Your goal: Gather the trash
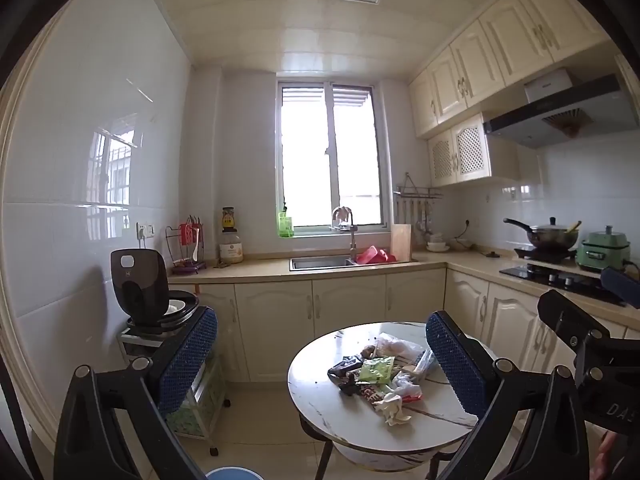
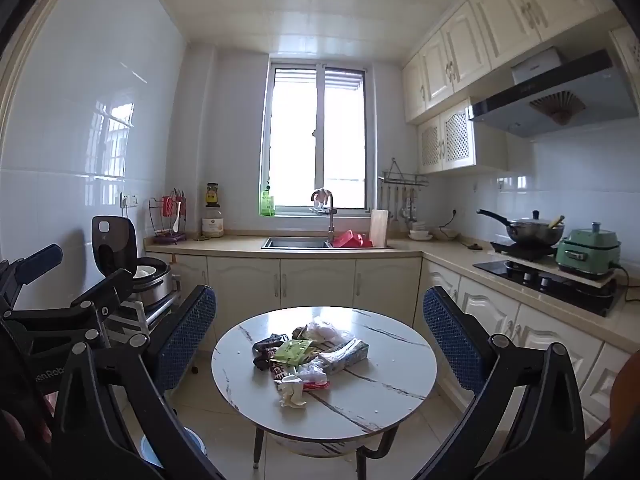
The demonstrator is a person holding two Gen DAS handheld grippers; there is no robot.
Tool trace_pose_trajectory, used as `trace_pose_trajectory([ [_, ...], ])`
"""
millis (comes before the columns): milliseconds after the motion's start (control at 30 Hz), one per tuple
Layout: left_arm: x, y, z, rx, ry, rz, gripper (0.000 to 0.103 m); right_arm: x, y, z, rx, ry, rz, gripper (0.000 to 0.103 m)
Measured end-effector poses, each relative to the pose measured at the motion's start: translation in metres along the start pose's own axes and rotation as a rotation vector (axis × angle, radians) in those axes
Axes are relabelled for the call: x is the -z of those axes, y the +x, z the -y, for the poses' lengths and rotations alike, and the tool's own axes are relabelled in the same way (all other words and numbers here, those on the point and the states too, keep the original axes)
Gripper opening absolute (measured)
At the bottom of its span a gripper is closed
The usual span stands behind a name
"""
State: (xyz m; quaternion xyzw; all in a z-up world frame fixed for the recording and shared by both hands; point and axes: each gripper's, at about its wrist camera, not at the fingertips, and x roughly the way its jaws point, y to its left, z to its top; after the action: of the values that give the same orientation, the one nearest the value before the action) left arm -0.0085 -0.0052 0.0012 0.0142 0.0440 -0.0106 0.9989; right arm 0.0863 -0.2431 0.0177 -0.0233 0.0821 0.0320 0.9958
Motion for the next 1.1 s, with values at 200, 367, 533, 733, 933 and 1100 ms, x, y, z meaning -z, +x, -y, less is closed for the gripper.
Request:
trace_pose_trajectory([
  [200, 0.0014, 0.0009, 0.0008, 0.004, 0.000, 0.001, 0.102, -0.0017, -0.0020, -0.0006, 0.002, -0.002, 0.001, 0.103],
  [367, 0.0014, 0.0009, 0.0022, 0.004, 0.005, -0.001, 0.102, -0.0042, -0.0042, 0.0005, 0.007, 0.000, 0.000, 0.103],
  [533, -0.0013, -0.0008, 0.0019, 0.002, 0.003, -0.003, 0.102, -0.0034, -0.0041, 0.0002, 0.008, 0.002, -0.002, 0.103],
  [733, -0.0024, -0.0016, 0.0033, 0.003, 0.004, -0.004, 0.102, -0.0028, -0.0043, 0.0011, 0.009, 0.003, -0.002, 0.103],
  [933, -0.0032, -0.0012, 0.0036, 0.004, 0.007, -0.004, 0.102, -0.0032, -0.0050, 0.0015, 0.008, 0.005, -0.001, 0.103],
  [1100, -0.0019, -0.0016, 0.0033, 0.003, 0.006, -0.005, 0.102, -0.0031, -0.0060, 0.0031, 0.010, 0.009, 0.001, 0.103],
])
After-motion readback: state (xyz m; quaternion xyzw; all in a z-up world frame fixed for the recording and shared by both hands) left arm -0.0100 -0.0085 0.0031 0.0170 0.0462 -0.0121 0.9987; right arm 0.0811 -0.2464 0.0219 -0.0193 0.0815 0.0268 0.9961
